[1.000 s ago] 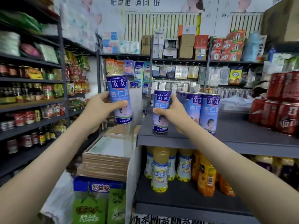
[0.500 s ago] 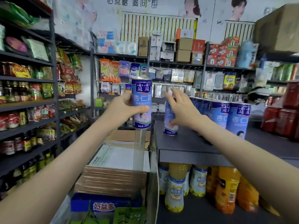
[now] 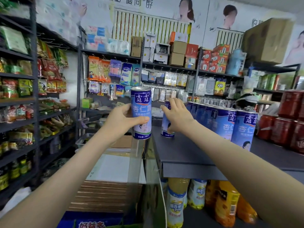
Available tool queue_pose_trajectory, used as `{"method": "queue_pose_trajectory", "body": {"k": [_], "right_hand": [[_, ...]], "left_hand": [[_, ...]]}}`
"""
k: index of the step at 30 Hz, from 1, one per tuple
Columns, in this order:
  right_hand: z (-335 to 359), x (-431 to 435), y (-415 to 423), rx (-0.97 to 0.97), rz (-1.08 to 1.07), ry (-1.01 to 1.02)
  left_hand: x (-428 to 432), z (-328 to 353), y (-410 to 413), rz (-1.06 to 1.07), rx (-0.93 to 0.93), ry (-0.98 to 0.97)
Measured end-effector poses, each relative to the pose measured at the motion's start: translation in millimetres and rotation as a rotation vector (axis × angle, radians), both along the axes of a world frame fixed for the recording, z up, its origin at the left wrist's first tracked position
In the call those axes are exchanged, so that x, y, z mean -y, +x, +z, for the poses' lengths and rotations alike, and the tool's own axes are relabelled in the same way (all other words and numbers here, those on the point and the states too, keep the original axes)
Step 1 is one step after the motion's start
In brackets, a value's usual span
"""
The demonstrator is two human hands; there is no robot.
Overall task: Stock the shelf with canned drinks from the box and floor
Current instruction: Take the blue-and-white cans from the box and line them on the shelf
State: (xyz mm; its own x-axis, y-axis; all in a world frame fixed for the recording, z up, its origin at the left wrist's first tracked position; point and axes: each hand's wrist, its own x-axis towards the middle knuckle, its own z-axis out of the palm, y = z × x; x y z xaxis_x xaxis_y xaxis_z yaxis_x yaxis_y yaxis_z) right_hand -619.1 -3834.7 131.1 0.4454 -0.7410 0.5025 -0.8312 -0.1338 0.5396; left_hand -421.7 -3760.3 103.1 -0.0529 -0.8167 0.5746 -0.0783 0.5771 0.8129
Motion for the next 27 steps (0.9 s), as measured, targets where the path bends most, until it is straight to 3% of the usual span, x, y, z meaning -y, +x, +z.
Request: {"method": "queue_pose_trajectory", "body": {"k": [11, 20, 27], "right_hand": [[-2, 41, 13, 0.013, -0.217, 0.026], [-13, 47, 12, -0.316, -0.268, 0.082], [-12, 50, 9, -0.353, -0.308, 0.122]], "left_hand": [[6, -1, 10, -0.049, -0.077, -0.036], [2, 10, 11, -0.12, -0.048, -0.011], [8, 13, 8, -0.123, -0.013, 0.046]]}}
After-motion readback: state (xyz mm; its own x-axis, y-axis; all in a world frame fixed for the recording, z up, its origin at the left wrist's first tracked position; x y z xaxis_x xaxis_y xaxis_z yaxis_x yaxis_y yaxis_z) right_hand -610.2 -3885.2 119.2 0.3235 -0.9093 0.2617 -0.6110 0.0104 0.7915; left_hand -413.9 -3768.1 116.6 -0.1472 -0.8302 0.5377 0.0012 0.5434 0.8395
